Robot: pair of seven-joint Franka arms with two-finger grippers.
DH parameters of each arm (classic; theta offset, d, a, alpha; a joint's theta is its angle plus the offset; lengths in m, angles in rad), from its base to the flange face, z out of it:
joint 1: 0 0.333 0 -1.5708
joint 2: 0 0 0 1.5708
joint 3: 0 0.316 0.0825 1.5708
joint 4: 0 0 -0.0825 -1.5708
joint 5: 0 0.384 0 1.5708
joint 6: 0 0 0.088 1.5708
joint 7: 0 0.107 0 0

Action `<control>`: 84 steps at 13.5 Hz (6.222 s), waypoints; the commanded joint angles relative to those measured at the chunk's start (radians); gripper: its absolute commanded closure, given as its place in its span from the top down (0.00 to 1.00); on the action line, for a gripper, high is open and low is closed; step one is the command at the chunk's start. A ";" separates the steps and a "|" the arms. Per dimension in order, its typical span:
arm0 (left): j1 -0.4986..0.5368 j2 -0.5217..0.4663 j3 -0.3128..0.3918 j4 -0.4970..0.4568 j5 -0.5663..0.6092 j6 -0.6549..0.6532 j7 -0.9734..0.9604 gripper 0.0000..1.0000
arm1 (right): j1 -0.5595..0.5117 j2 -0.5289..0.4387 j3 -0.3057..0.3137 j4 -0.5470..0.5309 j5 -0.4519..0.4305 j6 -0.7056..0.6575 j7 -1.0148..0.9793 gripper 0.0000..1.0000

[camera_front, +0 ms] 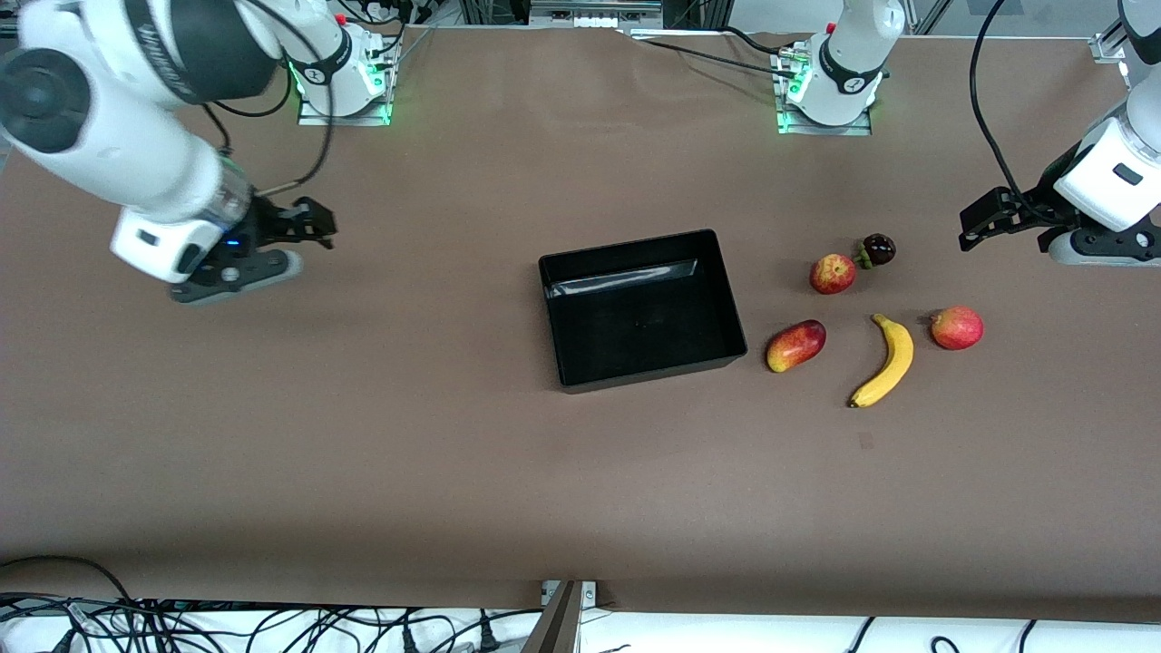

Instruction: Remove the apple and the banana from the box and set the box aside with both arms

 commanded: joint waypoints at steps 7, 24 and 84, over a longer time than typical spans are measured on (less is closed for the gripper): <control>0.000 0.017 0.001 0.037 -0.016 -0.031 -0.009 1.00 | 0.327 0.334 0.007 0.017 0.046 0.451 0.436 1.00; -0.004 0.017 0.001 0.037 -0.016 -0.033 -0.012 1.00 | 0.343 0.415 -0.006 0.035 -0.018 0.550 0.481 0.00; -0.016 0.036 -0.054 0.109 -0.014 -0.138 0.000 1.00 | -0.184 -0.181 -0.038 -0.017 -0.038 -0.104 -0.051 1.00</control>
